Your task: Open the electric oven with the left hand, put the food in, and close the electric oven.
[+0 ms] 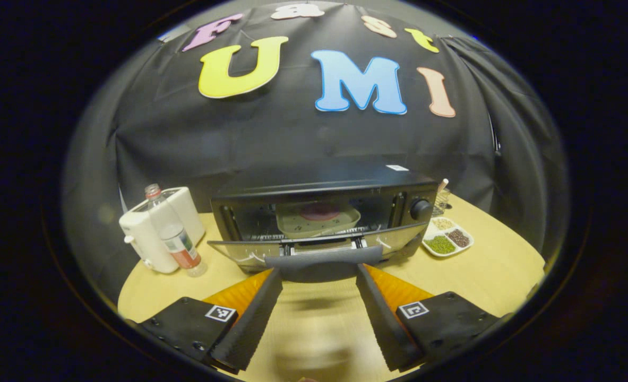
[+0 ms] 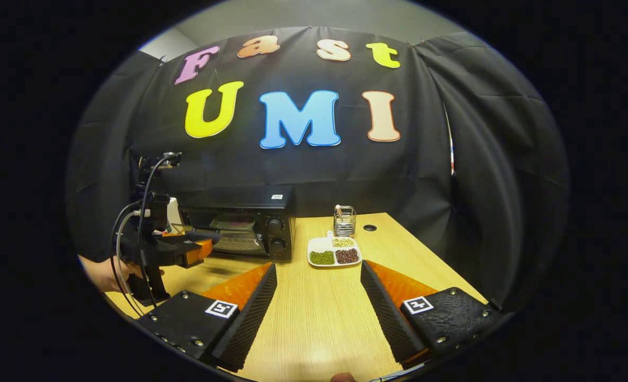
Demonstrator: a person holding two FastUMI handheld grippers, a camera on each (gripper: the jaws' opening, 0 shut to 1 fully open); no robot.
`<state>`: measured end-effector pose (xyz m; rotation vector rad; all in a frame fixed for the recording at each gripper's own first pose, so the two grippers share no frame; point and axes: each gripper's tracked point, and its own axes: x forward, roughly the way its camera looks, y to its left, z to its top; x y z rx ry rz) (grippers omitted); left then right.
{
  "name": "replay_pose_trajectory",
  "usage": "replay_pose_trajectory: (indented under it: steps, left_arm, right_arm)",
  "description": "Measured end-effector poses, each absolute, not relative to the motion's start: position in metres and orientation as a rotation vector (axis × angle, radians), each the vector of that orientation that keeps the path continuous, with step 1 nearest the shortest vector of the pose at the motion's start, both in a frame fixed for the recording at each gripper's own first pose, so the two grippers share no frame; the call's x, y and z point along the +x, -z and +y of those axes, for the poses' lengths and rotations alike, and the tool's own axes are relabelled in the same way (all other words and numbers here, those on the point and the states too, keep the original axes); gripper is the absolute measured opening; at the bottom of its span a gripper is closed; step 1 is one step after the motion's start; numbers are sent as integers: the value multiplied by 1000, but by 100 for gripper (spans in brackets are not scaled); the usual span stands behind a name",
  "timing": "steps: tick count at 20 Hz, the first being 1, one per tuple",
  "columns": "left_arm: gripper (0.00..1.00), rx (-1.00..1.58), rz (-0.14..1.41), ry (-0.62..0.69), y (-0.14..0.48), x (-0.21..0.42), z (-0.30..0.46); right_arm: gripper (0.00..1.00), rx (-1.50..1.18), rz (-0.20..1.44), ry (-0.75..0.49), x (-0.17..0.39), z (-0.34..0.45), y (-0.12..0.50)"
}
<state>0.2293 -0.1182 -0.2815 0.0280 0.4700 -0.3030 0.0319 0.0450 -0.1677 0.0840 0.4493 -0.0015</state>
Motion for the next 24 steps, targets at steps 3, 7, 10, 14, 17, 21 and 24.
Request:
replay_pose_trajectory:
  steps: [3, 7, 10, 14, 17, 21, 24]
  left_arm:
    - [100, 14, 440, 309, 272, 241, -121]
    - [96, -20, 393, 325, 250, 242, -123]
    - [100, -26, 309, 342, 215, 230, -118]
    - [99, -38, 188, 298, 154, 186, -103]
    - [99, -65, 123, 245, 113, 134, -93]
    - [95, -68, 79, 161, 84, 86, -74]
    - [99, -67, 70, 114, 71, 55, -60]
  right_arm:
    - [98, 95, 450, 16, 32, 46, 168]
    - [98, 93, 436, 24, 32, 46, 161]
    - [97, 79, 381, 22, 30, 44, 145]
    - [98, 79, 303, -23, 31, 31, 117]
    - [98, 52, 237, -49, 26, 10, 94]
    - [98, 48, 200, -99, 15, -7, 81]
    - [98, 46, 167, -120, 10, -15, 67]
